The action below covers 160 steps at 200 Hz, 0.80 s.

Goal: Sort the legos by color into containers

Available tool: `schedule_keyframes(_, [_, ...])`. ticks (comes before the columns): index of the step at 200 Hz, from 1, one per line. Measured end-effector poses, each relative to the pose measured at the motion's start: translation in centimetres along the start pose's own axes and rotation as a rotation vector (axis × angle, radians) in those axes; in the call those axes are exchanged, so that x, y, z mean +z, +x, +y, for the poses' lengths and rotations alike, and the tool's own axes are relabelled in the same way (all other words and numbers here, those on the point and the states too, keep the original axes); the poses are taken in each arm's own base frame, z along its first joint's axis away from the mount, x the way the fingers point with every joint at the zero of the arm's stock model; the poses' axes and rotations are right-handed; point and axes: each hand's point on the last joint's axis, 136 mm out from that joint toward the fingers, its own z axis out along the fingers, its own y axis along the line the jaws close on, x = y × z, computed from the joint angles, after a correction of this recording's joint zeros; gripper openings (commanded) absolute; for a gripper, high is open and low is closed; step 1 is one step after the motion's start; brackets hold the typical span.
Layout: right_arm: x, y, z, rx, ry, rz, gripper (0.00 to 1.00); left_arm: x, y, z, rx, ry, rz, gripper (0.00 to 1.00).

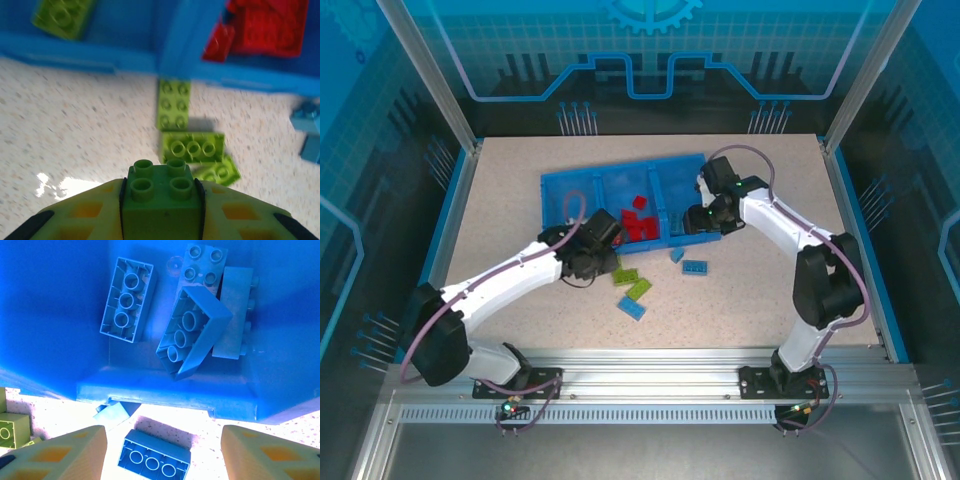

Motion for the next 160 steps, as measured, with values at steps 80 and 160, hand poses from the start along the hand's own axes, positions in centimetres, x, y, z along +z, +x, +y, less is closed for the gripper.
schedule_keyframes(80, [-1.0,1.1,1.6,-0.044,-0.022,-0.022,0.63,1.2,-9.2,3.0,-0.049,-0.063,-0.094,0.37])
schedule_keyframes(160, [-0.8,5.7,2.0,-0.059,-0.01,0.034,0.74,5.9,-10.3,4.8,-0.052,-0.126,-0.025,0.54])
